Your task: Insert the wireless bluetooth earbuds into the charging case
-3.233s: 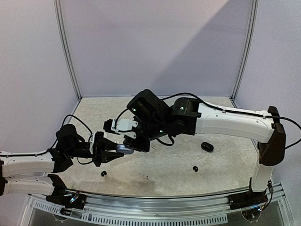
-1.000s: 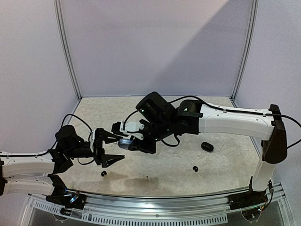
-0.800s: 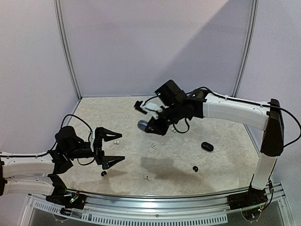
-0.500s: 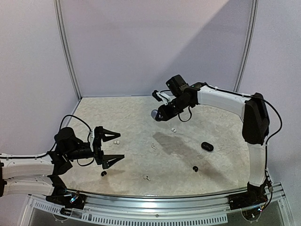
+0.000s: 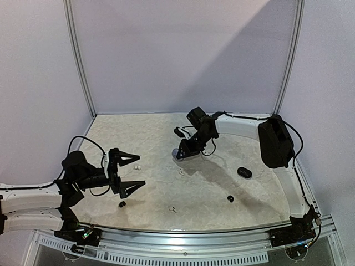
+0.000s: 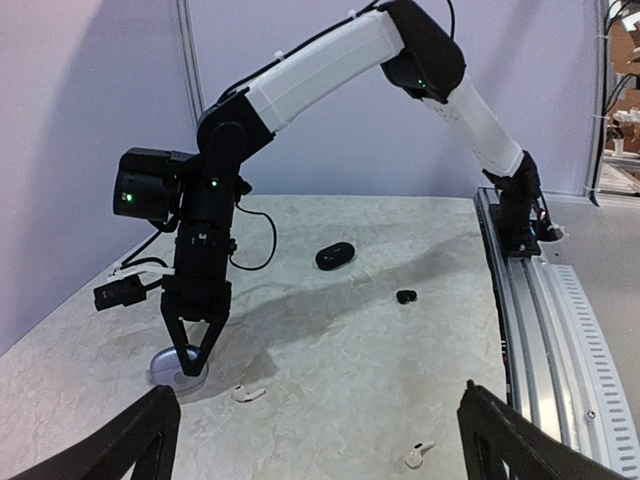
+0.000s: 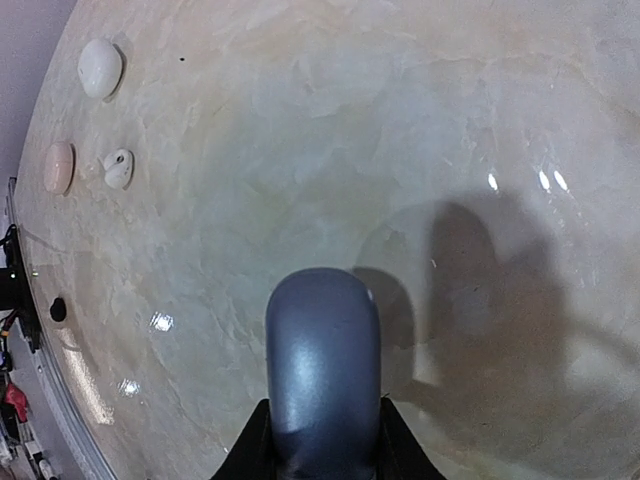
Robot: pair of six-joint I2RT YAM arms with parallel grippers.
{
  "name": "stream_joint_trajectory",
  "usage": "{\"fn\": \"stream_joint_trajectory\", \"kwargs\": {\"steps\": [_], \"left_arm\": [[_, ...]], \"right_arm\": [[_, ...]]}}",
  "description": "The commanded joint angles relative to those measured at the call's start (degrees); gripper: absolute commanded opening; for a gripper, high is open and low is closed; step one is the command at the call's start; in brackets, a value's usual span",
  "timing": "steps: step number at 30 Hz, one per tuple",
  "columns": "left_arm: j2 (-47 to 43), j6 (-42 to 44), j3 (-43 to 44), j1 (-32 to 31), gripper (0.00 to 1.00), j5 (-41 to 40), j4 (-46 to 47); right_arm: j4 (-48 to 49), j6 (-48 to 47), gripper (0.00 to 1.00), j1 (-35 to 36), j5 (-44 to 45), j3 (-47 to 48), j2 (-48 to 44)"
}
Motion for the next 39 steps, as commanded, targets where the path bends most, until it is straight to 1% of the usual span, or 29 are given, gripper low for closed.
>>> {"fn": "stream_joint_trajectory", "kwargs": {"steps": [1,5,9,12,14,21,24,25,26,28,29,30,32,34,37,39], "left_arm": [[-0.81,-0.50,-0.99,-0.46,0.99,-0.92,-0.11],[-0.91,-0.57,-0.89,-0.46,0.99,-1.09,-0.11],[-1.02,-0.71,-0.82,-0.39,0.99,-1.54,-0.16],[-0.98,-0.81,-0.71,-0.37,0.99,-2.15,-0.28],[-1.03,-0.74,-0.55,-0.33,0.99,-2.34,-0.56],[-0.30,-0.45,1.94,0.13,0.99,-3.28,-4.21],[0.18,0.19,4.32,0.76,0.99,-5.09,-7.25],[0.83,0.42,7.14,1.39,0.99,-8.02,-11.93],[1.12,0.54,8.58,1.70,0.99,-9.64,-14.60],[2.18,1.55,11.22,2.41,0.99,-12.01,-21.14],[2.86,2.91,12.61,2.84,0.99,-12.55,-24.19],[3.57,5.00,14.39,3.43,0.99,-12.64,-27.48],[4.97,9.39,17.64,4.15,0.99,-14.02,-35.58],[6.09,13.69,21.30,4.93,0.99,-15.65,-45.81],[8.13,25.59,26.97,6.30,0.99,-15.85,-62.33],[10.92,35.31,30.41,7.36,0.99,-18.39,-75.55]], "right_arm": [[-1.69,1.57,0.21,-0.47,-2.33,1.37,1.89],[-2.03,2.23,0.31,-1.27,-1.25,1.27,1.98],[-2.54,2.31,0.37,-1.68,-0.50,1.72,2.23],[-3.41,1.88,0.46,-1.77,0.79,2.42,2.52],[-4.56,1.32,0.50,-1.78,2.62,3.16,2.44],[-8.07,-2.13,0.61,-1.83,6.30,8.24,0.94],[-9.86,-4.17,0.69,-1.81,9.36,11.30,-0.20],[-10.95,-5.68,0.75,-1.82,12.40,12.61,-1.75],[-11.06,-6.20,0.77,-1.79,13.84,12.76,-2.76],[-10.98,-7.31,0.87,-1.78,16.30,12.71,-5.28],[-11.05,-7.79,0.97,-1.78,17.67,12.58,-6.29],[-11.05,-8.08,0.99,-1.82,18.83,12.38,-7.74],[-10.86,-8.74,0.99,-1.79,21.60,11.42,-10.36],[-9.82,-9.02,0.99,-1.82,24.20,9.08,-12.76],[-7.07,-10.00,0.99,-1.78,26.76,3.64,-17.32],[-4.68,-10.10,0.99,-1.82,26.80,-0.33,-20.15]]}}
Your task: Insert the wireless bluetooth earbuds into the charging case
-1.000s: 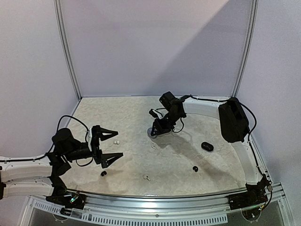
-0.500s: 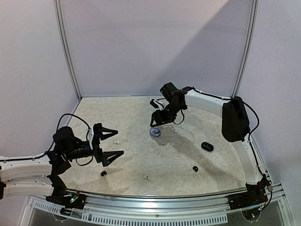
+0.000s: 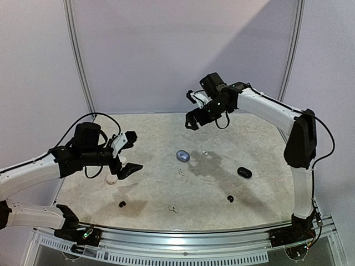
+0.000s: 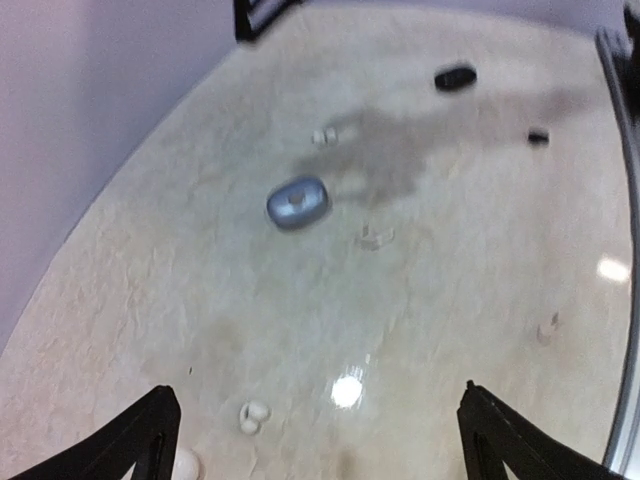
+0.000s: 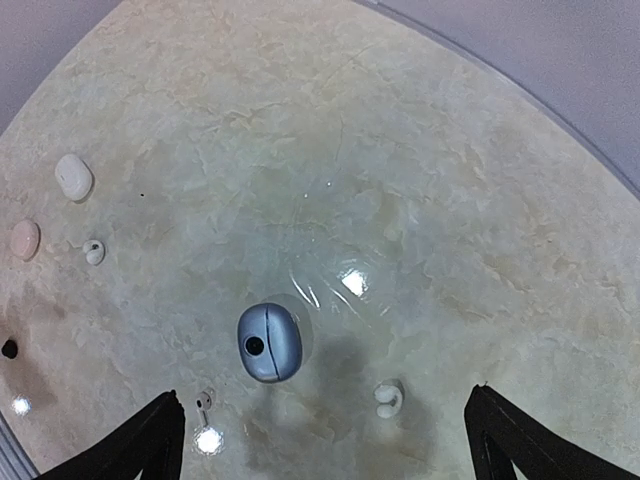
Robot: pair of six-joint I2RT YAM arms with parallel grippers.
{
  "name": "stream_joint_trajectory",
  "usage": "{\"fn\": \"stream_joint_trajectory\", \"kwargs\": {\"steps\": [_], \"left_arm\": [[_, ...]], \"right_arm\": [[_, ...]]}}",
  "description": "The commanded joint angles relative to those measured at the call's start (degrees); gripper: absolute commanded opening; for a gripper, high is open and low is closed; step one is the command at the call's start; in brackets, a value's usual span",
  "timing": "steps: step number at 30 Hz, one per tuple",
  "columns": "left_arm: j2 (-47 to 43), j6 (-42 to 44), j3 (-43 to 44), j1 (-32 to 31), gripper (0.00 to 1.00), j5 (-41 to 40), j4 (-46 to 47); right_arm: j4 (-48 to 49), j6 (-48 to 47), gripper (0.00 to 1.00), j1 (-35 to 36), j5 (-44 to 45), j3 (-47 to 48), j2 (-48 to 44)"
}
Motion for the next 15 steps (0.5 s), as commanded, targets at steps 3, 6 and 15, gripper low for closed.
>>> {"fn": "stream_joint_trajectory", "kwargs": {"steps": [3,6,15], "left_arm": [[10.46,34.45,10.53,4.23,0.99,-11.79,-49.36],[15.32,39.84,14.74,9.62,0.99,-16.36,-57.79],[25.19,43.82,17.91,17.42,0.99,-17.73,-52.78]], "right_arm": [[7.94,-1.65,0.99,-0.16,5.40,-11.77,-9.31],[11.25,-1.60,0.99,-0.11,3.28,-14.76,-11.02],[13.54,-1.33,0.99,-0.06,1.37,-16.65,-10.21]]}}
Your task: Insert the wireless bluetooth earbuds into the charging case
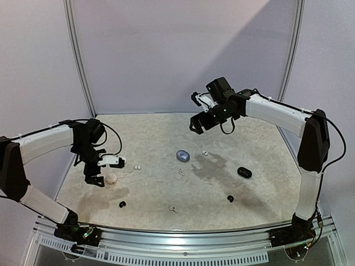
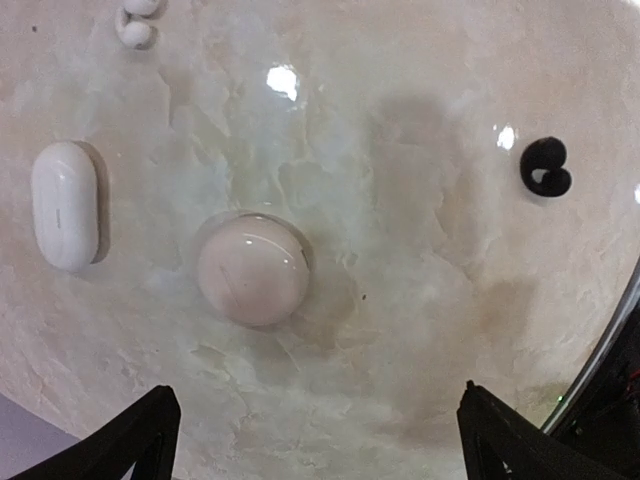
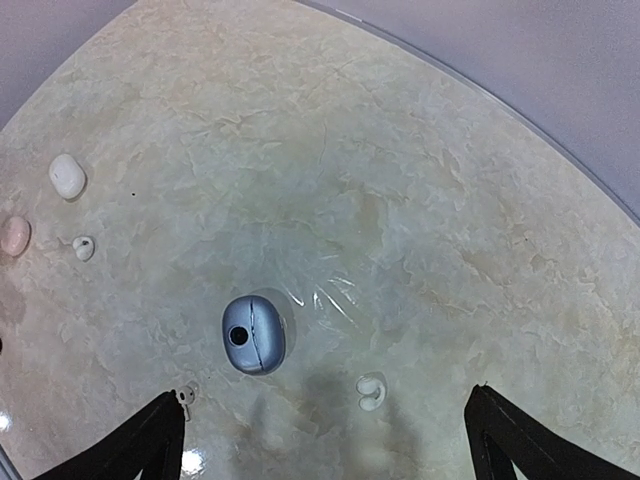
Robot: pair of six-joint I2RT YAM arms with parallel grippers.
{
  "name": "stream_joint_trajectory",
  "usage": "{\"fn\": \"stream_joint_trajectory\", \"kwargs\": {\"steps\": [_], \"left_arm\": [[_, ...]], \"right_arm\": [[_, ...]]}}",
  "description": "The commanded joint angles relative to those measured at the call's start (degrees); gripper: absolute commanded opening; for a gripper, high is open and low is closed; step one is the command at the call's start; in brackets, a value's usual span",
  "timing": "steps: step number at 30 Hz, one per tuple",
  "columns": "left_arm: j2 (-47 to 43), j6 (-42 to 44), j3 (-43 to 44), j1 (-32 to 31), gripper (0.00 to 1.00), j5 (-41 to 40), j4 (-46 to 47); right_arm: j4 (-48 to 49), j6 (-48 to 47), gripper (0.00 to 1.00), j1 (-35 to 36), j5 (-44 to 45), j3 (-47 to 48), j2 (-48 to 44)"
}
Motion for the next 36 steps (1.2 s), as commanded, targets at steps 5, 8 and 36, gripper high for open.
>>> {"fn": "stream_joint_trajectory", "kwargs": {"steps": [5,8,36], "left_arm": [[11.63,1.97,2.38,3.45,0.99,2.10,3.11],[16.89,-1.36,7.21,3.61,0.91,1.94,5.52],[21.25,-0.86,1.44,0.46,0.56,0.68,9.87]], "right_arm": [[2.19,0.39,0.99,0.66,-0.77,-1.57,-0.93],[2.48,0.23,0.99,1.36,-0.35,-3.31,-2.19],[0.78,-3.13,0.99,2.39,-1.35,-4.32,-1.58]]}}
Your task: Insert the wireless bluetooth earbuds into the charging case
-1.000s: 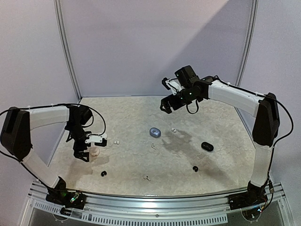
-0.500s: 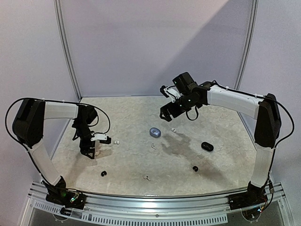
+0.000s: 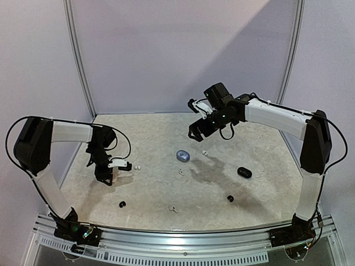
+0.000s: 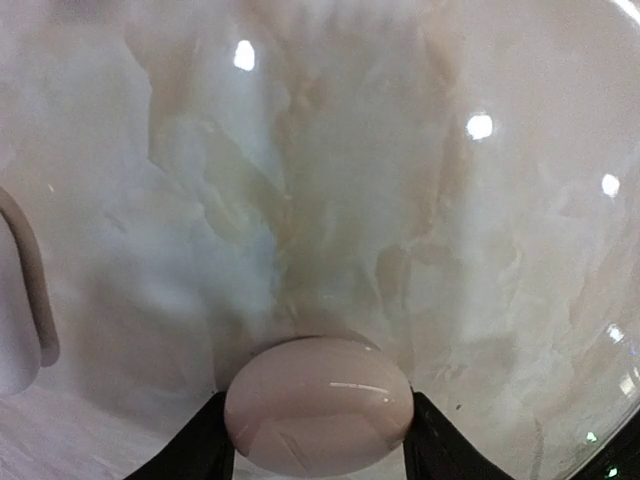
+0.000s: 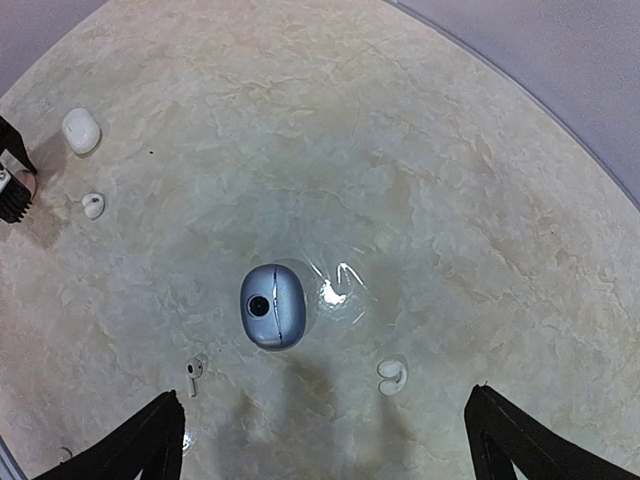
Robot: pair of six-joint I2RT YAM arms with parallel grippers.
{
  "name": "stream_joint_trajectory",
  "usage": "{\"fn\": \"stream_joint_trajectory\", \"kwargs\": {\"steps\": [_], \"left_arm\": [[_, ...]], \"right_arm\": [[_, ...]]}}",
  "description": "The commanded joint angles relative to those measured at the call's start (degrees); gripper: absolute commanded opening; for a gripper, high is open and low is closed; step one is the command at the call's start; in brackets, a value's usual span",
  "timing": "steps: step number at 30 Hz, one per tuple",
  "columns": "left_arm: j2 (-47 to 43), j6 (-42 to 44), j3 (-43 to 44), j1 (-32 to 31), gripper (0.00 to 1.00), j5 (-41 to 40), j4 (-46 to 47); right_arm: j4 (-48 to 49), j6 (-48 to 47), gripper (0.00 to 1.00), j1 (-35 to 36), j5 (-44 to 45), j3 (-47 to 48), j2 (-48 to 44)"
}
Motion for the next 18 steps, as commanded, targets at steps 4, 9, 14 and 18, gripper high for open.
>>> {"fn": "stream_joint_trajectory", "kwargs": {"steps": [4,9,14,18], "left_arm": [[1.10,-0.18,-1.81,-1.79,0.46,2.01,2.43],[0.64,-0.39,-1.60,-2.95,0.19,2.46,2.20],[-0.84,-5.33,5.09,-3.42,0.06,5.11,-4.75],[-3.59,-7.94,13.96,-4.76,0.01,7.51,-11.40]], "right_arm": [[-0.38,-0.39,0.99,0.14,-1.12,0.24,0.00],[-0.36,-0.37,0.99,0.16,-1.07,0.31,-0.11],[-0.52,1.33,0.99,-0.06,1.58,0.52,-0.75],[-1.93,6.42,0.99,-1.10,2.12,2.33,-0.80]]}}
